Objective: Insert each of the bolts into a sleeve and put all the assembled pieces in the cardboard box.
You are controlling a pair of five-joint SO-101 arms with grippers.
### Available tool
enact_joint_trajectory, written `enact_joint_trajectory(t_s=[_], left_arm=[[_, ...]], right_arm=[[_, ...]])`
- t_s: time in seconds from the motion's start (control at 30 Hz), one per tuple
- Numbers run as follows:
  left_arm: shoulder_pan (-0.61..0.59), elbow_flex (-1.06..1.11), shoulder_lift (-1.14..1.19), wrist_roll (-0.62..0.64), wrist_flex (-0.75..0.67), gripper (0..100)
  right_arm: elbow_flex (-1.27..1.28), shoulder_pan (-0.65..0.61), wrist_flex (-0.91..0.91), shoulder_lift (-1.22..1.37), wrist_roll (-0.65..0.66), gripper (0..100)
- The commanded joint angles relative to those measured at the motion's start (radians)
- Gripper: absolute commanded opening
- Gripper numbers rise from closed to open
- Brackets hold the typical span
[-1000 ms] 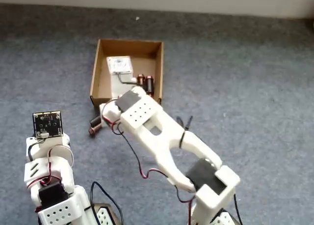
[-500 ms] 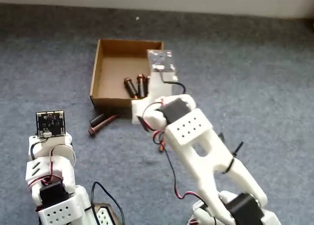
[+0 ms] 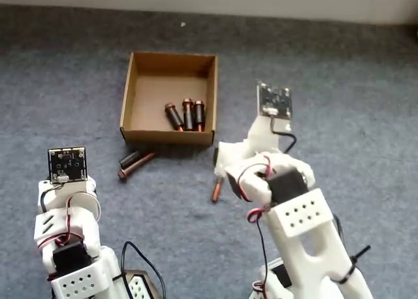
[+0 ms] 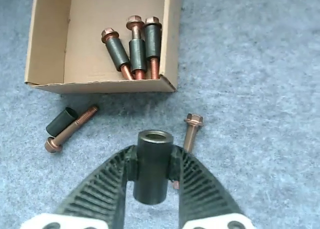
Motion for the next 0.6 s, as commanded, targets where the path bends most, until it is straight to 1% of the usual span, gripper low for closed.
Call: enact_joint_trajectory(t_s=[0.0, 0.27, 0.57], left_arm=[[0.013, -0.019, -0.005, -0.006, -0.002, 1], [0.028, -0.018, -0.005, -0.006, 0.002, 1], [0.028, -0.018, -0.005, -0.006, 0.003, 1]], right_arm=[[0.041, 0.041, 0.001, -0.122, 0.009, 0.5], [0.213, 0.14, -0.004, -0.335, 0.008, 0.5], [0.527, 0.159, -0.189, -0.618, 0.011, 0.5]])
